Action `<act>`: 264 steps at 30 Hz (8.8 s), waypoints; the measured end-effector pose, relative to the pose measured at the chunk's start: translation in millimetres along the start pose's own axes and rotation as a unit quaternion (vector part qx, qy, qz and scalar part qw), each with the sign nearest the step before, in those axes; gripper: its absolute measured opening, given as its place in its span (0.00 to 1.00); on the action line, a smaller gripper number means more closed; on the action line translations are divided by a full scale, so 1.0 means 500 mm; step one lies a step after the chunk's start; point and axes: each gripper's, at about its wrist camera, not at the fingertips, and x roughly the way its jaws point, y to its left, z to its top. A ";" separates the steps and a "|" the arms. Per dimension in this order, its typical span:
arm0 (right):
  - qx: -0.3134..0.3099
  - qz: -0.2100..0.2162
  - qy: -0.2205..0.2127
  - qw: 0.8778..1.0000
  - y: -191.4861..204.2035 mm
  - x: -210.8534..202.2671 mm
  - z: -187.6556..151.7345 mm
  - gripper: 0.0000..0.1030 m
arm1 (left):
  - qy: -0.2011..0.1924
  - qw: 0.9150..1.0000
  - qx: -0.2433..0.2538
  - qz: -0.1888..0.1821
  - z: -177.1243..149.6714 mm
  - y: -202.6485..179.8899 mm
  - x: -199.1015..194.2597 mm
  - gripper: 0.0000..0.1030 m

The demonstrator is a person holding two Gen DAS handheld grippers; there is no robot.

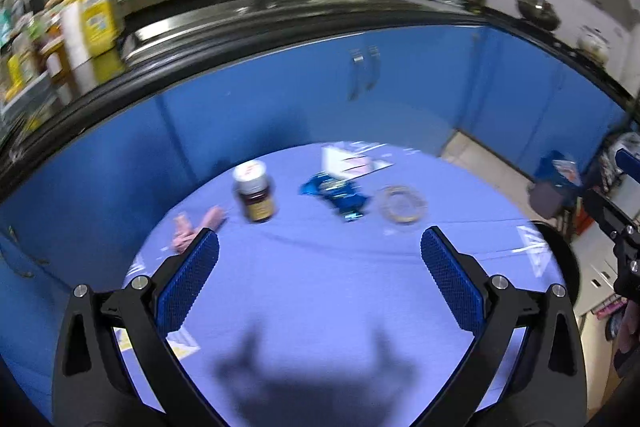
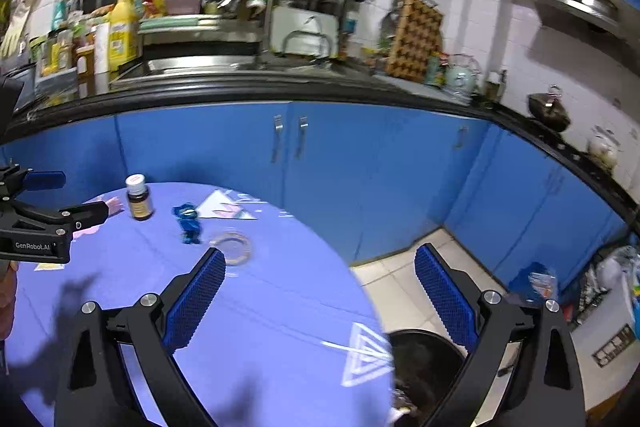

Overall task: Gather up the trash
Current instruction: 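Move both open grippers back over the table toward the remaining items, then grasp the pink wrapper with the left gripper while the right gripper grasps the clear round lid, then carry the pink wrapper and clear lid with both grippers over the black bin, then open the right gripper to drop the clear lid while the left gripper holds the pink wrapper, then open the left gripper over the bin to drop the pink wrapper, then move both open grippers back over the table toward the bottle and blue wrapper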

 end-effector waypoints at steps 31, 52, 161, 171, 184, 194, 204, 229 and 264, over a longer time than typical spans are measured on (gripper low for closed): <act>-0.009 0.085 0.192 0.978 0.162 0.444 -0.028 0.91 | 0.086 0.996 0.021 0.010 -0.035 0.262 0.312 0.65; -0.026 0.090 0.159 0.983 0.155 0.323 -0.051 0.82 | 0.075 0.996 0.038 -0.009 -0.065 0.193 0.232 0.29; 0.099 -0.100 0.011 0.990 -0.451 -0.106 -0.116 0.87 | -0.040 0.942 0.303 -0.140 0.067 -0.640 0.018 0.30; 0.090 -0.164 0.018 0.982 -0.462 -0.116 -0.144 0.93 | -0.038 0.940 0.307 -0.145 0.063 -0.653 0.021 0.30; 0.109 -0.181 0.025 0.977 -0.511 -0.147 -0.181 0.93 | -0.044 0.928 0.331 -0.163 0.052 -0.721 0.008 0.30; 0.121 -0.182 0.029 0.975 -0.529 -0.157 -0.202 0.93 | -0.052 0.926 0.335 -0.168 0.056 -0.771 -0.008 0.89; 0.125 -0.170 0.030 0.977 -0.518 -0.151 -0.200 0.93 | -0.088 0.927 0.332 -0.150 0.057 -0.741 -0.021 0.97; 0.034 -0.088 0.009 0.996 -0.235 -0.056 -0.038 0.93 | -0.073 0.970 0.218 -0.081 0.090 -0.343 -0.018 0.97; -0.048 0.075 0.079 0.993 0.157 0.215 0.038 0.93 | 0.008 0.998 0.064 0.007 0.030 0.094 0.160 0.97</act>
